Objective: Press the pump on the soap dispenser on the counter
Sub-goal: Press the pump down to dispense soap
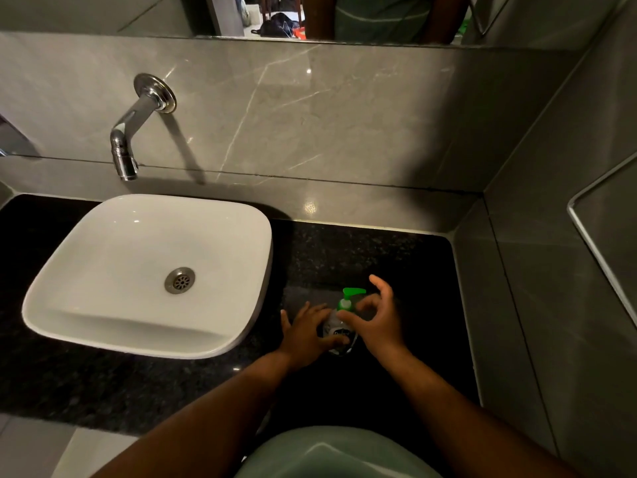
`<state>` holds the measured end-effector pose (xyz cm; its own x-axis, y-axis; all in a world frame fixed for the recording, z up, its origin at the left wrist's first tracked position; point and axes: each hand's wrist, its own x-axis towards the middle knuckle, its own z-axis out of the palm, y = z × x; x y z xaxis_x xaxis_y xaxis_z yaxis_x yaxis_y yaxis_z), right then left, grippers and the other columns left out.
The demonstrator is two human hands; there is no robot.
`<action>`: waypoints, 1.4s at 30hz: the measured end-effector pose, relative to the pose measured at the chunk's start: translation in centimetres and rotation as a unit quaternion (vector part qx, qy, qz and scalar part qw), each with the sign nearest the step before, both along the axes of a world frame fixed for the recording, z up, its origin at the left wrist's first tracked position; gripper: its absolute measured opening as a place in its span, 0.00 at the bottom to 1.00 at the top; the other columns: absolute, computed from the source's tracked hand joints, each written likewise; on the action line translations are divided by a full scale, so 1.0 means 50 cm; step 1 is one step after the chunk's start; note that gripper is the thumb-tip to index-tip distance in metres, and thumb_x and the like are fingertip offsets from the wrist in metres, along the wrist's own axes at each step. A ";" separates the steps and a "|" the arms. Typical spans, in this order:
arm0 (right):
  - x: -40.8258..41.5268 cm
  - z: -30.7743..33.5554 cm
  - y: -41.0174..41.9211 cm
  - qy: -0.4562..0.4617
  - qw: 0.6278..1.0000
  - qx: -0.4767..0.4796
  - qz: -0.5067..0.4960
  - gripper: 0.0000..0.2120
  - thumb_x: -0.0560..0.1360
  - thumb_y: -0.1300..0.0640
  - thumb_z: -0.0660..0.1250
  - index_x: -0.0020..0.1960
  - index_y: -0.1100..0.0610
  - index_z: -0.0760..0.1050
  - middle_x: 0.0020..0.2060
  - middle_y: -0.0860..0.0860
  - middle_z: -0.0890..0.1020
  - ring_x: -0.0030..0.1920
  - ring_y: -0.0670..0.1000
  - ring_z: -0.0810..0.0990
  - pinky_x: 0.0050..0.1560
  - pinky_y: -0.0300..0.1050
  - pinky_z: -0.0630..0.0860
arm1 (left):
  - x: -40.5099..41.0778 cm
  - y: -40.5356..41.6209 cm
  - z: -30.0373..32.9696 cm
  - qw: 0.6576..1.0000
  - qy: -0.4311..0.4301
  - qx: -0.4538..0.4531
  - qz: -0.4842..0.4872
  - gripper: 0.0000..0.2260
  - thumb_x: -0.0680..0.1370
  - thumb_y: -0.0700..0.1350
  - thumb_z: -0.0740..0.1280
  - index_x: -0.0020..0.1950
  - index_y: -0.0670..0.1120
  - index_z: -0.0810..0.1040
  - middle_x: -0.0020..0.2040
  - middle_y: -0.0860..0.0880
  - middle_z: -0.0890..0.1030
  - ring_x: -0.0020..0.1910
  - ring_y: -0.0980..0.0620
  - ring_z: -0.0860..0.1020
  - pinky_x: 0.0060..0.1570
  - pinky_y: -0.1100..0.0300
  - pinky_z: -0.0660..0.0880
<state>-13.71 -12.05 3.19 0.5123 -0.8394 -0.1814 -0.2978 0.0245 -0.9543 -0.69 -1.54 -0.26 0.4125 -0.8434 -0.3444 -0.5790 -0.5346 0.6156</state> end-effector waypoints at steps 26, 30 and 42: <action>0.012 0.016 -0.047 -0.066 0.976 0.123 0.166 0.18 0.71 0.70 0.69 0.60 0.61 0.76 0.56 0.55 0.81 0.52 0.39 0.81 0.50 0.33 0.77 | 0.023 -0.013 -0.014 0.998 0.059 -0.013 -0.006 0.33 0.61 0.74 0.66 0.64 0.70 0.65 0.67 0.69 0.64 0.75 0.47 0.47 0.61 0.36 0.25; 0.031 0.014 -0.013 -0.074 0.987 0.116 0.082 0.17 0.71 0.67 0.71 0.52 0.48 0.79 0.51 0.45 0.83 0.53 0.41 0.82 0.49 0.33 0.78 | 0.019 -0.017 -0.012 1.000 0.009 -0.015 0.005 0.36 0.61 0.75 0.63 0.66 0.63 0.69 0.72 0.61 0.66 0.75 0.50 0.48 0.60 0.35 0.25; 0.049 0.017 0.012 -0.002 0.999 0.033 -0.005 0.08 0.69 0.55 0.74 0.43 0.44 0.79 0.42 0.43 0.84 0.46 0.44 0.83 0.53 0.48 0.80 | 0.017 -0.023 -0.003 0.995 -0.093 -0.002 0.020 0.34 0.58 0.77 0.59 0.58 0.60 0.75 0.72 0.52 0.66 0.75 0.47 0.49 0.61 0.31 0.28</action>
